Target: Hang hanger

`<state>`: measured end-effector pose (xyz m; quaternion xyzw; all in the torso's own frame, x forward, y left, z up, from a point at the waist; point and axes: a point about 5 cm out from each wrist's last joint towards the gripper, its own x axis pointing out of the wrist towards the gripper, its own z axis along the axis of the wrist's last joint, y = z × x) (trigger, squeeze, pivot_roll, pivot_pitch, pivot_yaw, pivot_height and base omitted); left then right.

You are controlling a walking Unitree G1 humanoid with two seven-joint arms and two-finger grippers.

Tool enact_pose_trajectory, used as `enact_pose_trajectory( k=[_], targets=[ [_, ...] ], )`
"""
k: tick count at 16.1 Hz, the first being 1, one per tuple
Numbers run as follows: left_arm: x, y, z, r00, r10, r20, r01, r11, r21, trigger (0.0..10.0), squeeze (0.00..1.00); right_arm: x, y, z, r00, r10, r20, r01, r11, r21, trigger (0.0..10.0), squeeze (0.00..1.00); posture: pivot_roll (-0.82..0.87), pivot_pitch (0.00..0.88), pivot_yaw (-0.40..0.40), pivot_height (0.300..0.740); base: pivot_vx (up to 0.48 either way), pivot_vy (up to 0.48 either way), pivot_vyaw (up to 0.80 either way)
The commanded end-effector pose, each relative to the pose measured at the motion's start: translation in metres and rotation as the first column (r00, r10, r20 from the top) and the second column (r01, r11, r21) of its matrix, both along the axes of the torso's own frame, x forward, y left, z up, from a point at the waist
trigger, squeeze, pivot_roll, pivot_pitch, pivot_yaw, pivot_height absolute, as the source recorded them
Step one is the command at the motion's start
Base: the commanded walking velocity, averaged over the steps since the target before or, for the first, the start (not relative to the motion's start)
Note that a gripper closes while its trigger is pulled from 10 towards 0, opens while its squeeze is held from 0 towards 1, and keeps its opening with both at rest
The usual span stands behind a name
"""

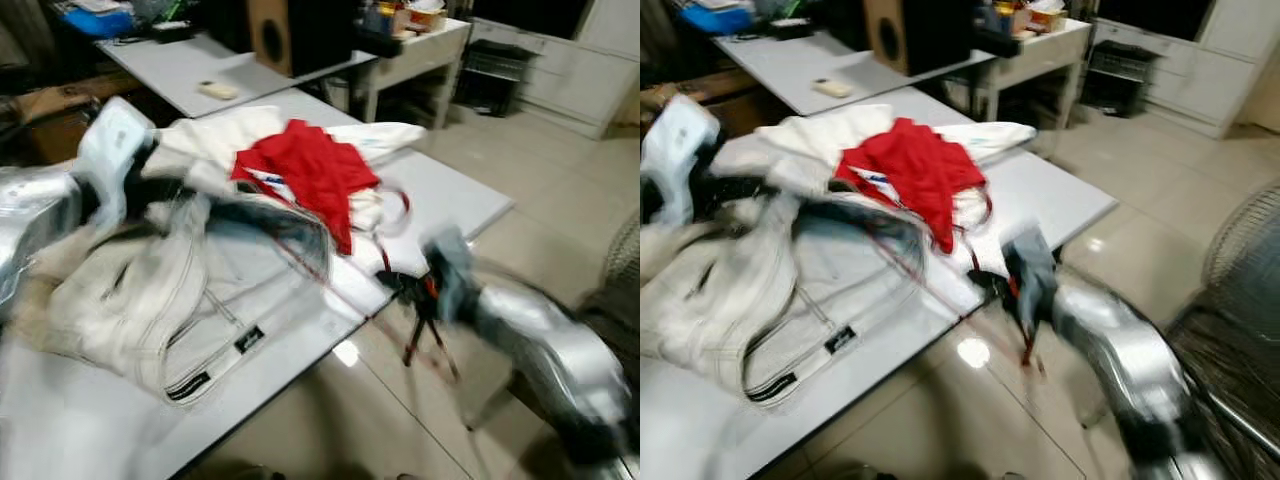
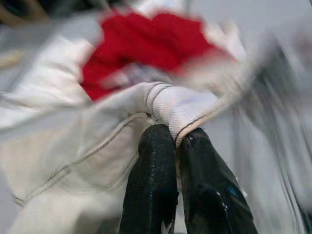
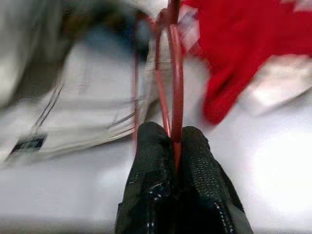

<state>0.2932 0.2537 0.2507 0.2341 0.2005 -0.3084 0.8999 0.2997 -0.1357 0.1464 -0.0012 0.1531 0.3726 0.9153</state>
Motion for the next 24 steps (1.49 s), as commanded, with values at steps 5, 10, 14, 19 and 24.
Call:
enact_pose_trajectory(
  k=[5, 10, 14, 19, 24],
  targets=[
    [-0.059, -0.005, -0.012, 0.884, -0.322, -0.337, 0.294, 0.946, -0.135, 0.0, 0.0, 0.051, 0.016, 0.063, 0.967, -0.106, 0.233, 0.048, 0.969, 0.242, 10.0, 0.0, 0.0, 0.0, 0.022, 0.727, 0.0, 0.0, 0.0],
    [-0.019, -0.063, 0.025, 0.937, -0.349, -0.002, 0.292, 0.786, -0.546, 0.0, 0.0, 0.068, 0.055, 0.033, 0.988, -0.15, -0.035, 0.149, 0.87, 0.469, 10.0, 0.0, -0.01, 0.0, 0.031, 0.727, 0.0, 0.0, 0.0],
    [-0.01, -0.061, 0.002, 0.969, -0.234, -0.077, 0.186, 0.9, -0.394, 0.0, 0.0, 0.059, 0.062, 0.011, 0.977, -0.12, -0.177, 0.195, 0.839, 0.508, 10.0, 0.0, -0.03, 0.0, 0.055, 0.727, 0.0, 0.0, 0.0],
    [-0.016, -0.077, 0.004, 0.945, -0.319, -0.073, 0.243, 0.834, -0.495, 0.0, 0.0, 0.056, 0.065, 0.003, 0.971, -0.126, -0.201, 0.219, 0.804, 0.553, 10.0, 0.0, -0.03, 0.0, 0.036, 0.727, 0.0, 0.0, 0.0],
    [-0.021, -0.107, 0.02, 0.901, -0.433, -0.021, 0.305, 0.667, -0.679, 0.0, 0.0, 0.051, 0.092, -0.004, 0.967, -0.174, -0.185, 0.248, 0.806, 0.537, 10.0, 0.0, -0.01, 0.0, 0.03, 0.727, 0.0, 0.0, 0.0]
  ],
)
